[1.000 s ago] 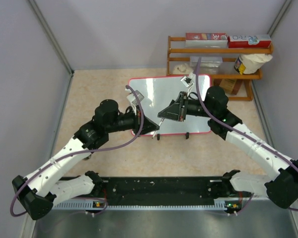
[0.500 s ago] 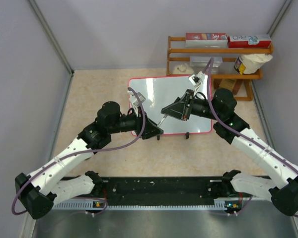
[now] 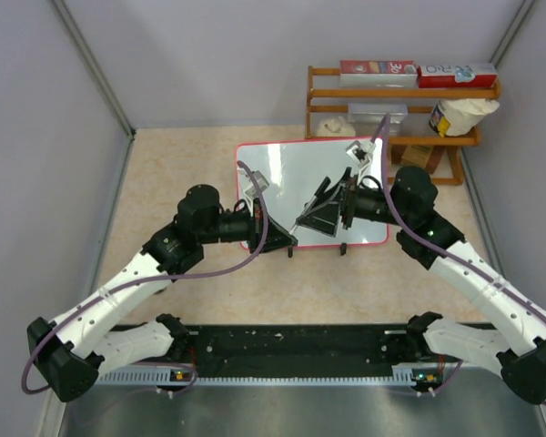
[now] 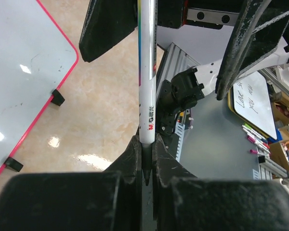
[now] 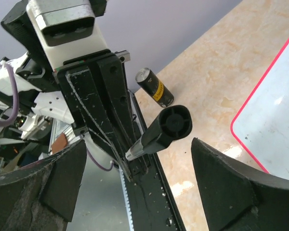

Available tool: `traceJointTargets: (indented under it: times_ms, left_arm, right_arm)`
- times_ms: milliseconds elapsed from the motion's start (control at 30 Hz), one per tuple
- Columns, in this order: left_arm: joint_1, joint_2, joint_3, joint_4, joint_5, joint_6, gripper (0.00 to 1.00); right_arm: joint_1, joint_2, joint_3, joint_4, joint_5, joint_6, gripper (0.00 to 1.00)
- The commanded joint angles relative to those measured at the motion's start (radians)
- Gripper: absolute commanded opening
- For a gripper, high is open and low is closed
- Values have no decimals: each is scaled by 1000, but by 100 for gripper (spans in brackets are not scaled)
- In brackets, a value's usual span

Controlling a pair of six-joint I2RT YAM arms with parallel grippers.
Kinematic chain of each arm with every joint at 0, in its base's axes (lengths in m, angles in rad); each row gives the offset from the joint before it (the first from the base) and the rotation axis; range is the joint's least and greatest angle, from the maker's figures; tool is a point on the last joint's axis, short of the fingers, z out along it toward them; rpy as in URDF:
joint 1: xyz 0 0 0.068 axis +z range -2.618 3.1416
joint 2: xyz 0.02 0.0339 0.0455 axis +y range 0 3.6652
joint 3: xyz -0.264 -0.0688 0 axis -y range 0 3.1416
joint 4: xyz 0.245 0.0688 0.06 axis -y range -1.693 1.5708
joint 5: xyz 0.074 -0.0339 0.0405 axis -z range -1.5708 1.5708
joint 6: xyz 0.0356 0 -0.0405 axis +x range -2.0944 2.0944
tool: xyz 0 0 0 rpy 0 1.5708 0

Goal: Write a sentence on the whiteboard
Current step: Pass from the right arm to the left, then pass from the left arm to the right

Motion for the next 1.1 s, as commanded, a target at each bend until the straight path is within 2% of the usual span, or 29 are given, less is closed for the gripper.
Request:
traceJointTargets:
  times_ms: [0, 267, 300, 367, 433, 633, 733, 800, 1067]
  left_arm:
    - [0, 5, 61, 3, 93, 36, 0]
    - [2, 13, 58, -8, 128, 40, 0]
    - [2, 13, 53, -10, 131, 36, 0]
    - [0, 13, 50, -8, 131, 28, 0]
    - [2, 9, 44, -5, 128, 25, 0]
    - [2, -5, 32, 1, 113, 23, 0]
    - [2, 1, 30, 0, 124, 27, 0]
    - [2, -1, 30, -5, 119, 33, 0]
    - [2, 1, 30, -36, 127, 63, 0]
  right_arm:
    - [7, -70, 4, -2, -44, -31, 83]
    - [9, -75, -14, 31, -105, 4, 69]
    - [9, -73, -20, 60, -112, 25, 64]
    - [7, -64, -31, 96, -131, 50, 63]
    - [9, -56, -40, 131, -151, 75, 56]
    - [9, -48, -53, 122, -171, 72, 52]
    - [9, -53, -56, 123, -162, 75, 43]
    - [9, -53, -53, 116, -152, 73, 27]
    - [7, -55, -37, 97, -119, 75, 25]
